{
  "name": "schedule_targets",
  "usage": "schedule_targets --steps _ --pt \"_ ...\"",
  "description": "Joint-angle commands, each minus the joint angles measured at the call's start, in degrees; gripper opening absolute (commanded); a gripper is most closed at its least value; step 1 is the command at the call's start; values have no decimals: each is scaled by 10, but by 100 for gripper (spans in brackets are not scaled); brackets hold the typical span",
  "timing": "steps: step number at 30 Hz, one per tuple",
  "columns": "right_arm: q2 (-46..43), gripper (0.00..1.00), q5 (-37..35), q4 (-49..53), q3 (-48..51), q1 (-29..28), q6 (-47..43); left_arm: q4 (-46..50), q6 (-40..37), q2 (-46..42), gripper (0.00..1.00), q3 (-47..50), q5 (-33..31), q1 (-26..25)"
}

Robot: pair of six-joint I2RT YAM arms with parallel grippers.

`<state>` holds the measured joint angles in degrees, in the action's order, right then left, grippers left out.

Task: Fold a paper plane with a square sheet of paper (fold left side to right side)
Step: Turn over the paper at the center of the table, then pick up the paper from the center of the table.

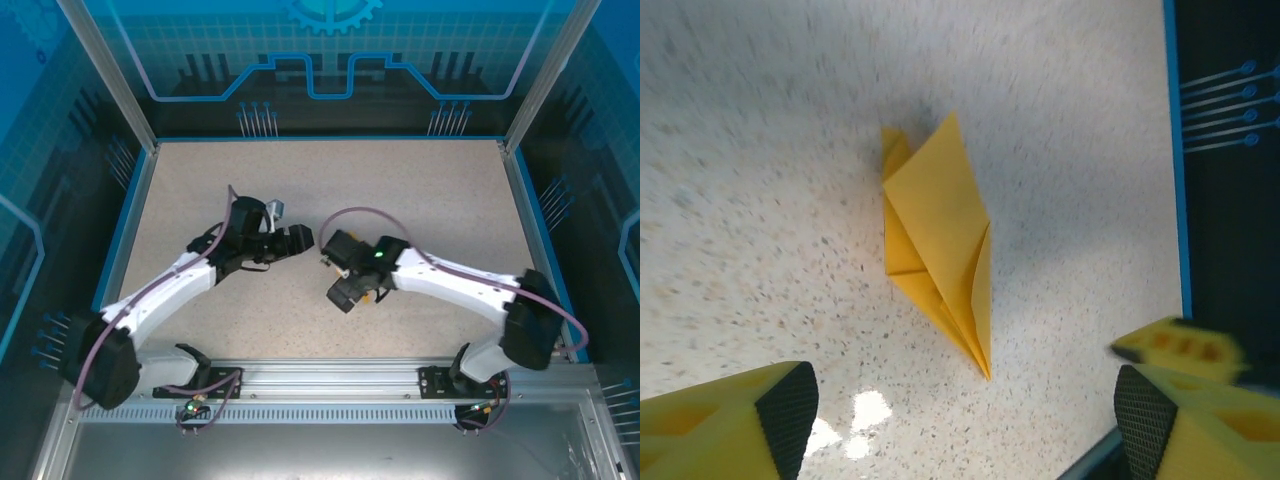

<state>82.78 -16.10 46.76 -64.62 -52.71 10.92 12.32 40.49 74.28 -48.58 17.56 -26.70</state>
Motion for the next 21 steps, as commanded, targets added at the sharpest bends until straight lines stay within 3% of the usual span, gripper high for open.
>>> schedule_targets --steps 1,10,17,21 --pt "-79 99 102 -99 49 61 24 -111 44 62 81 12 77 -18" --pt "-237 99 268 -247 195 227 106 -187 63 247 78 -53 103 -61" --pt "-271 99 302 -271 247 272 122 -198 61 320 72 -96 113 -61" --pt "-271 99 326 -289 263 286 122 -184 48 346 63 -120 110 -61"
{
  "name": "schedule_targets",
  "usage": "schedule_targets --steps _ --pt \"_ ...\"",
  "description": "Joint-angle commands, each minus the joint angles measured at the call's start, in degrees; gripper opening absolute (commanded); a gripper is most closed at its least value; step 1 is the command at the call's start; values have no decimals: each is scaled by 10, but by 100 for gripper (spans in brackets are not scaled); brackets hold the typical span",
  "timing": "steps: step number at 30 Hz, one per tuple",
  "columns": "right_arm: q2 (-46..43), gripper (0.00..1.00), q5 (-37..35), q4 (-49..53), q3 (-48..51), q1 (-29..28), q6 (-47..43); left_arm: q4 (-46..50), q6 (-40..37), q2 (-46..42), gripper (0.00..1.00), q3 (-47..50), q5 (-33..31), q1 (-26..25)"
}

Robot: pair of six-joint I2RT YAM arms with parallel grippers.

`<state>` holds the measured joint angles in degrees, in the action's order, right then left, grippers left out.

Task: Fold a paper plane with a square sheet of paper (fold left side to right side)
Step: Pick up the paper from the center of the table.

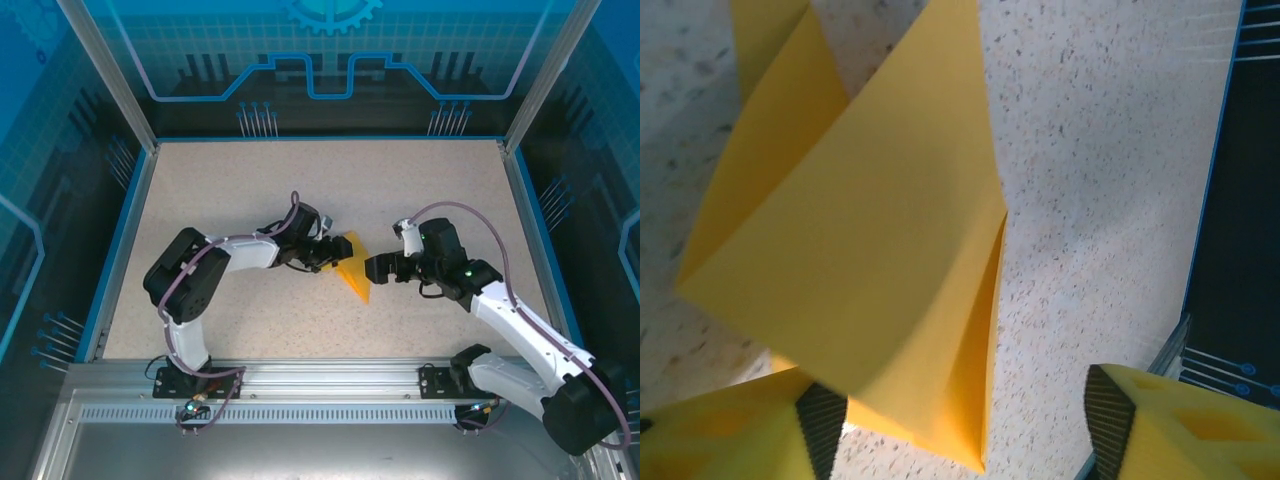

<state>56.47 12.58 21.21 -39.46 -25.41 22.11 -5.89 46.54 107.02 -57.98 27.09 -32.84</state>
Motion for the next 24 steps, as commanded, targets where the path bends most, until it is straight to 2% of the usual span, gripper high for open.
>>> schedule_targets --steps 1,4,7,10,13,14,17,20,24 --pt "-7 99 36 -37 14 14 11 5 -17 23 61 -33 12 1" --pt "-7 99 23 -46 22 14 13 29 -35 38 51 -52 4 1" --pt "-9 99 27 -72 35 14 8 37 -48 36 37 -57 -4 1" --pt "-4 99 38 -98 46 13 -10 28 -58 16 18 -41 -11 3" --pt "13 99 50 -107 41 15 -19 13 -69 -13 7 -18 -5 12" --pt "27 99 74 -100 30 19 -27 4 -71 -24 4 -7 0 15" --pt "87 99 160 -102 3 51 -24 -16 -81 -58 0 22 22 27" --pt "142 99 258 -176 9 93 1 -34 -93 -97 0 54 50 40" --pt "200 97 340 -254 4 123 7 -57 -103 -150 0 94 98 59"
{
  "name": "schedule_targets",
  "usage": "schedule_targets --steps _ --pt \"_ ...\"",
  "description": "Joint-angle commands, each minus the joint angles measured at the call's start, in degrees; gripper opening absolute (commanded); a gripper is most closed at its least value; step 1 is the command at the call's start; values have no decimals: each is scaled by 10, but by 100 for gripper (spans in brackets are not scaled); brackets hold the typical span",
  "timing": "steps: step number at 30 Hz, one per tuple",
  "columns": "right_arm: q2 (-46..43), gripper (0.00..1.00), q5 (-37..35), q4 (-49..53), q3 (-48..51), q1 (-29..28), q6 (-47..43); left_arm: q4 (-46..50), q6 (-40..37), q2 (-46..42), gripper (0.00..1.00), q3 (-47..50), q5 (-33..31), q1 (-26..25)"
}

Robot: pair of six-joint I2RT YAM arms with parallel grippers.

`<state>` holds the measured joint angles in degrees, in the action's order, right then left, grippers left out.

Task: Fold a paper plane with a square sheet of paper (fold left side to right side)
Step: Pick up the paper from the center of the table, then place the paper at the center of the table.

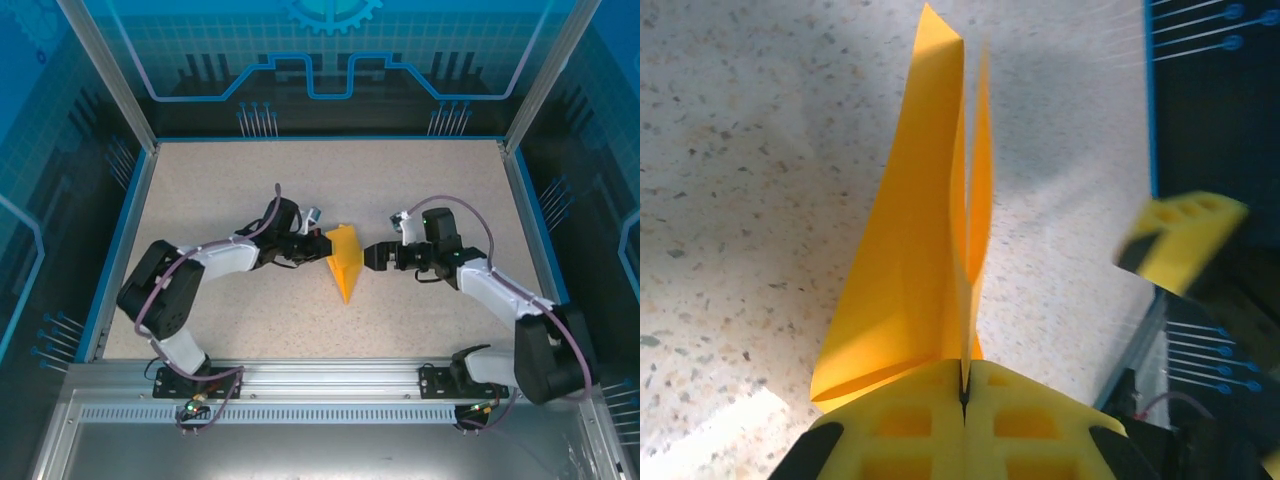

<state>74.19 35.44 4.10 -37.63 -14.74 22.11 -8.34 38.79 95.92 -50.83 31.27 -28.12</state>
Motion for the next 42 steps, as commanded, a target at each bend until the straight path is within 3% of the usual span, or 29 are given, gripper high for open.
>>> schedule_targets --steps 1,8,16,28,34,37,40,42 --pt "33 96 127 -101 -13 20 6 -37 -24 -49 0 29 68 15" --pt "103 83 209 -216 -18 28 16 -64 -32 -115 0 53 153 23" --pt "129 67 264 -261 -19 33 23 -42 -53 -148 0 58 169 22" --pt "100 29 263 -190 -21 34 -13 -44 -56 -110 0 51 166 23" --pt "98 0 231 -103 -34 34 -46 -8 -76 -71 0 36 145 23" --pt "105 0 181 -38 -46 31 -54 16 -86 -52 18 21 128 23" --pt "121 0 151 -19 -47 26 -31 41 -100 -56 44 11 98 23" --pt "127 0 126 -17 -46 19 -12 72 -116 -68 52 3 67 23"
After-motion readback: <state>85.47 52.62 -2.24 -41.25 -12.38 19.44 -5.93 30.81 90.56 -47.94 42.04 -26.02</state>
